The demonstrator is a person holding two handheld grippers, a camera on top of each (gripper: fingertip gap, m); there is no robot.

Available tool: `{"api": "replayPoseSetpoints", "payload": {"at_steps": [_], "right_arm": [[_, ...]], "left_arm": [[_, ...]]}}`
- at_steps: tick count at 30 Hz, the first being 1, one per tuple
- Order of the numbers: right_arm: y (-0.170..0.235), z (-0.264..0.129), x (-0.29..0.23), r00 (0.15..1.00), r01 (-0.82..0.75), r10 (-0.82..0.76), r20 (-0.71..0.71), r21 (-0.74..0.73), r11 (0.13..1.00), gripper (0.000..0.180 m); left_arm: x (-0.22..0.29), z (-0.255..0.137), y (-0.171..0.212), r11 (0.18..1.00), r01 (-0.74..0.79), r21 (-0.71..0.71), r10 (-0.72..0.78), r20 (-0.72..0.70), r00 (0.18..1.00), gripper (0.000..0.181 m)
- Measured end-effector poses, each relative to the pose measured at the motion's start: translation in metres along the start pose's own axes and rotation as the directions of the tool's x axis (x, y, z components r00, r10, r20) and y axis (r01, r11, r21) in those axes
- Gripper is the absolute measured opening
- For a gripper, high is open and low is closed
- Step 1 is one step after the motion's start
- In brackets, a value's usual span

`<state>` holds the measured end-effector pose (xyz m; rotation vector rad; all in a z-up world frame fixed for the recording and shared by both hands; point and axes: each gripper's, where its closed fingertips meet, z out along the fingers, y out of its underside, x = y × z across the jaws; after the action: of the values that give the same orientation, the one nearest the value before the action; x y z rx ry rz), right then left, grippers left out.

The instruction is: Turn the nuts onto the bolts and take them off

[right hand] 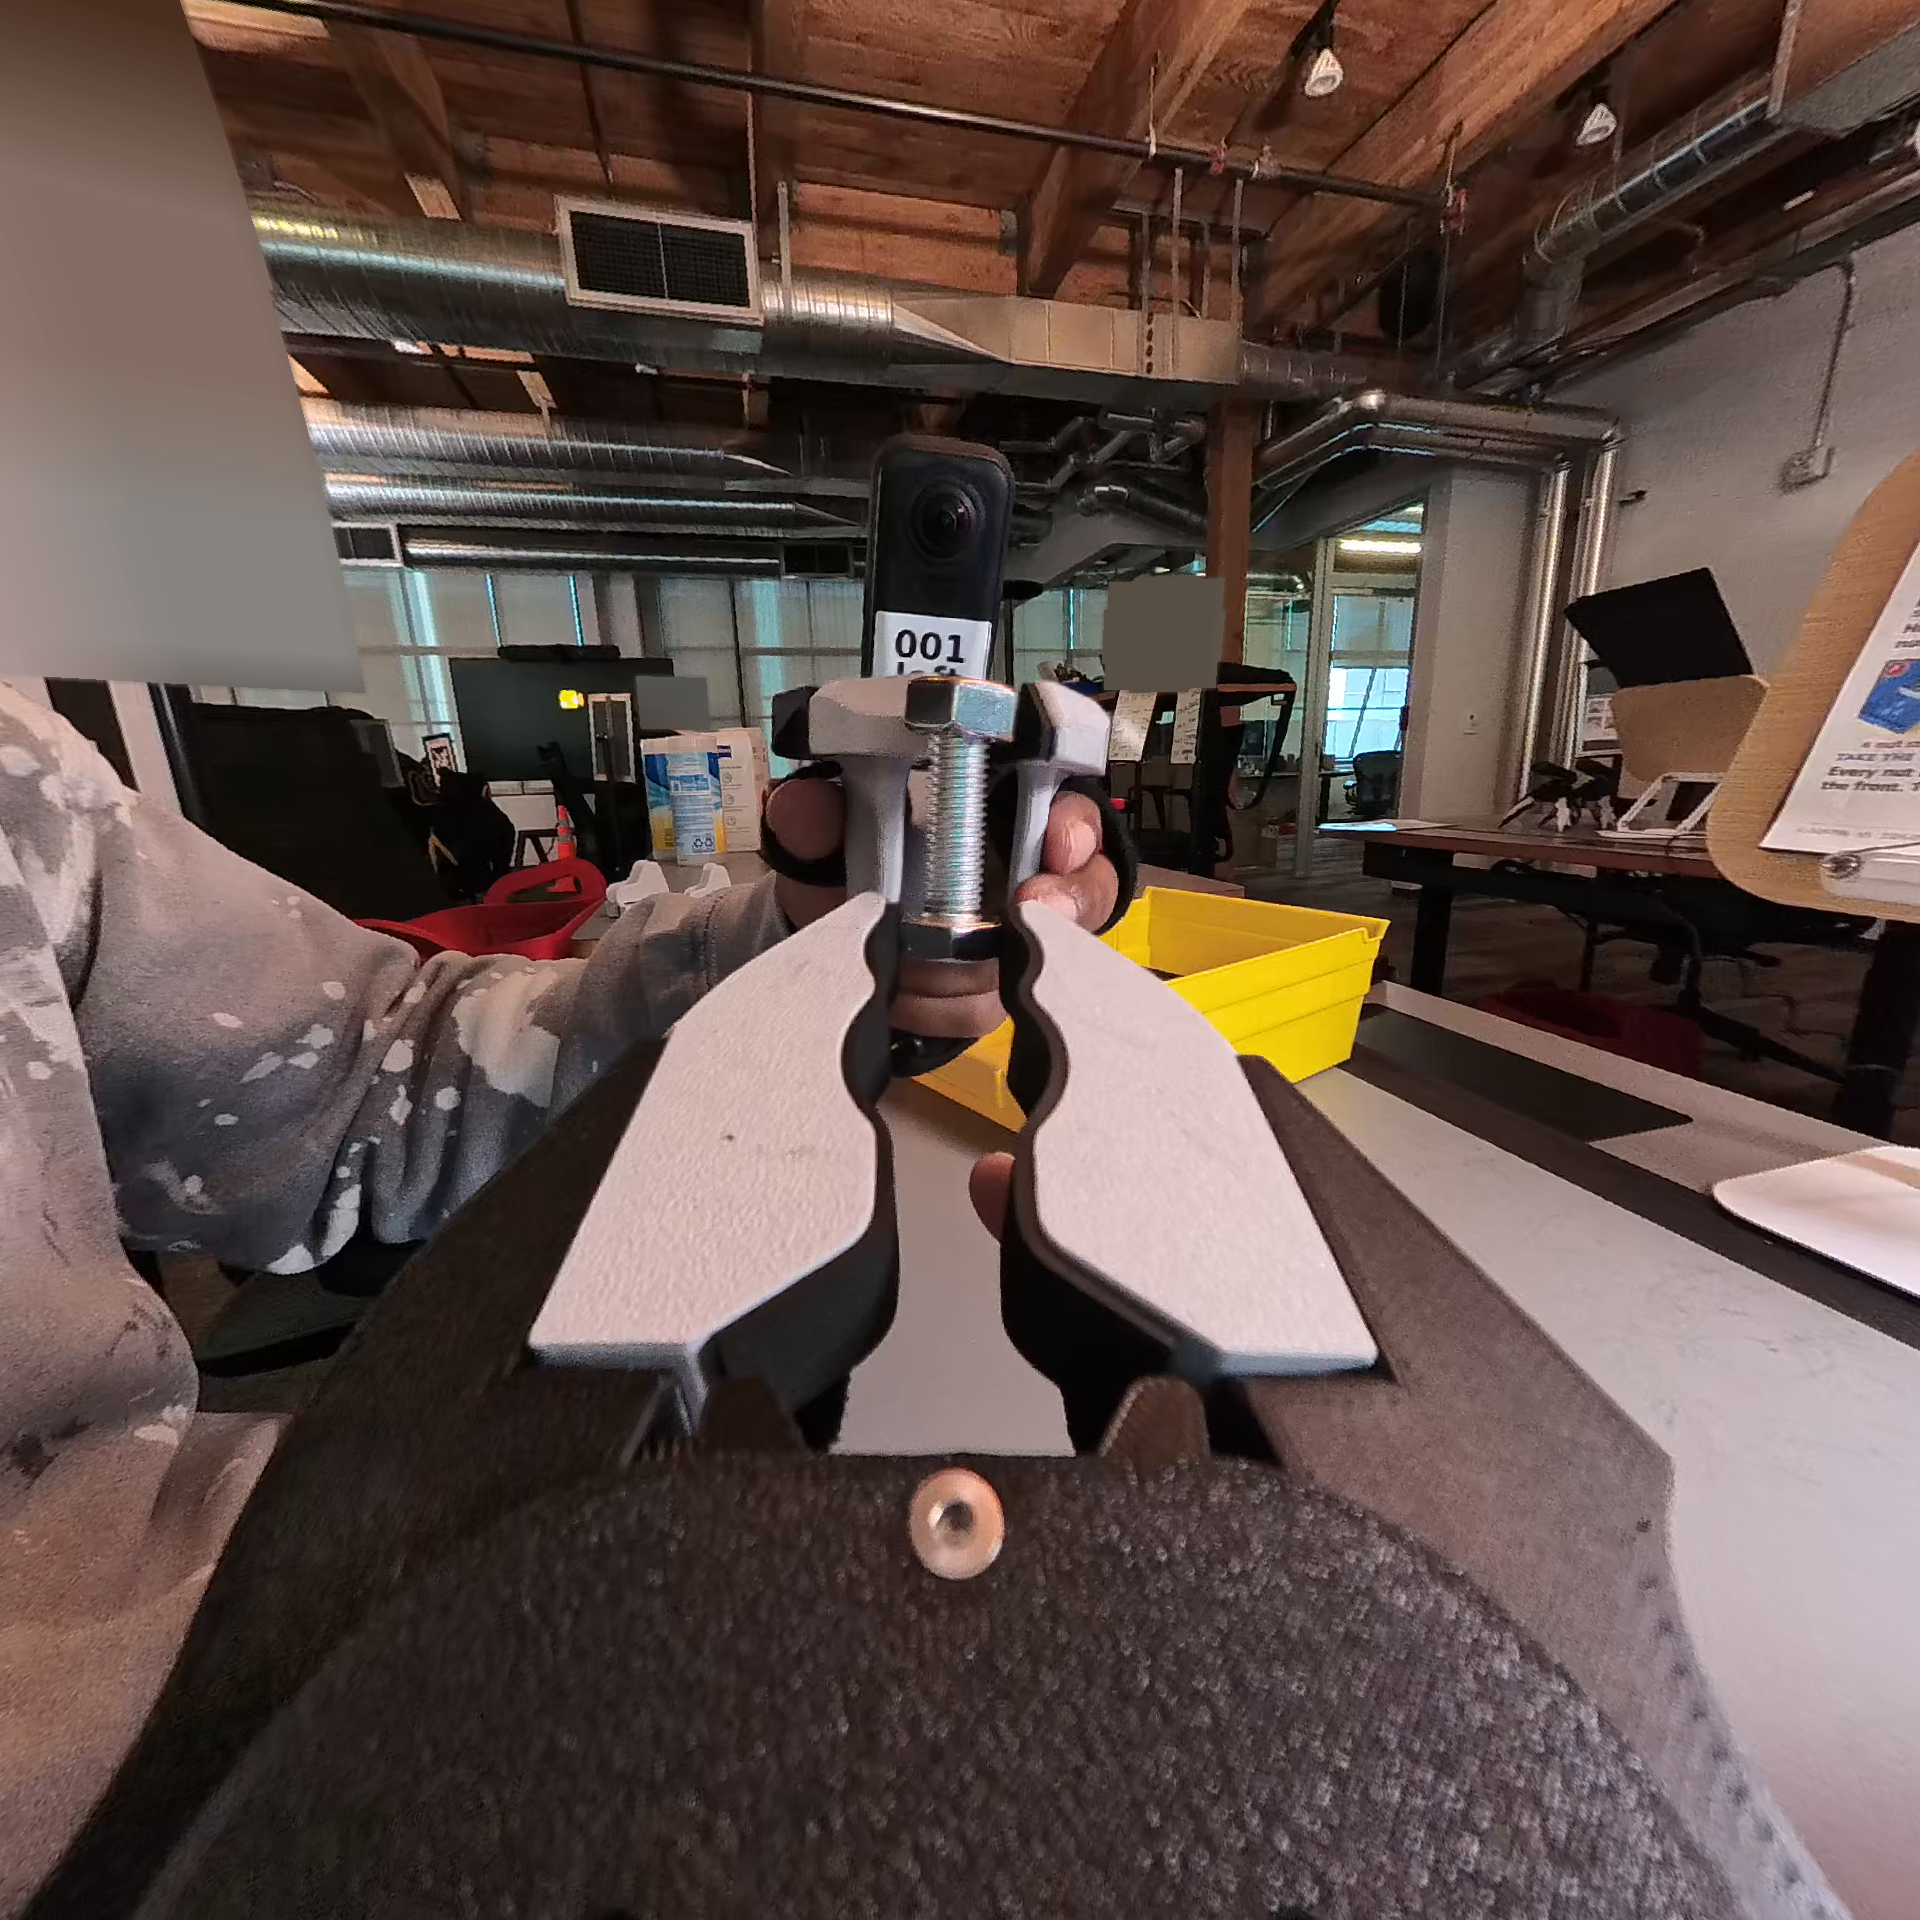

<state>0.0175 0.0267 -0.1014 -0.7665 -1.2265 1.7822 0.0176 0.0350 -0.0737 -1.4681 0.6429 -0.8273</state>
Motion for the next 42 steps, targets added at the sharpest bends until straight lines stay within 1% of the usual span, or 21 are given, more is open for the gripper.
{"api": "replayPoseSetpoints", "payload": {"at_steps": [4, 8, 13, 17, 21, 25, 27, 29, 42], "right_arm": [[0.001, 0.0, 0.001, 1.0, -0.004, 0.004, -0.001, -0.003, 1.0, 0.018], [0.003, 0.0, -0.002, 1.0, -0.011, 0.011, 0.024, -0.01, 1.0, 0.018], [0.006, 0.002, -0.008, 0.997, -0.031, 0.032, 0.064, -0.026, 0.999, 0.018], [0.008, 0.001, -0.006, 0.998, -0.036, 0.038, 0.058, -0.035, 0.999, 0.018], [0.01, 0.0, 0.008, 1.0, -0.024, 0.022, -0.022, -0.05, 0.998, 0.018], [0.019, -0.003, 0.029, 0.982, 0.068, -0.087, -0.165, -0.119, 0.991, 0.022], [0.024, -0.003, 0.033, 0.973, 0.097, -0.126, -0.193, -0.156, 0.983, 0.023], [0.025, -0.003, 0.034, 0.97, 0.1, -0.133, -0.205, -0.164, 0.981, 0.023], [0.029, -0.001, 0.023, 0.987, 0.088, -0.109, -0.117, -0.175, 0.981, 0.02]], "left_arm": [[0.0, 0.005, 0.01, 0.999, -0.01, -0.04, 0.01, 0.008, 1.0, 0.021], [0.007, 0.013, 0.02, 0.995, -0.035, -0.099, 0.033, -0.022, 0.999, 0.021], [0.012, 0.014, 0.024, 0.992, -0.048, -0.118, 0.042, -0.051, 0.998, 0.014], [0.011, 0.014, 0.024, 0.99, -0.071, -0.123, 0.066, -0.039, 0.997, 0.01], [-0.002, 0.015, 0.025, 0.99, -0.068, -0.124, 0.074, 0.045, 0.996, 0.01], [-0.02, 0.015, 0.029, 0.988, -0.075, -0.138, 0.097, 0.164, 0.982, 0.01], [-0.022, 0.015, 0.029, 0.988, -0.067, -0.138, 0.092, 0.183, 0.979, 0.01], [-0.024, 0.015, 0.032, 0.985, -0.067, -0.16, 0.098, 0.196, 0.976, 0.01], [-0.017, 0.012, 0.037, 0.98, -0.06, -0.192, 0.086, 0.131, 0.988, 0.01]]}}
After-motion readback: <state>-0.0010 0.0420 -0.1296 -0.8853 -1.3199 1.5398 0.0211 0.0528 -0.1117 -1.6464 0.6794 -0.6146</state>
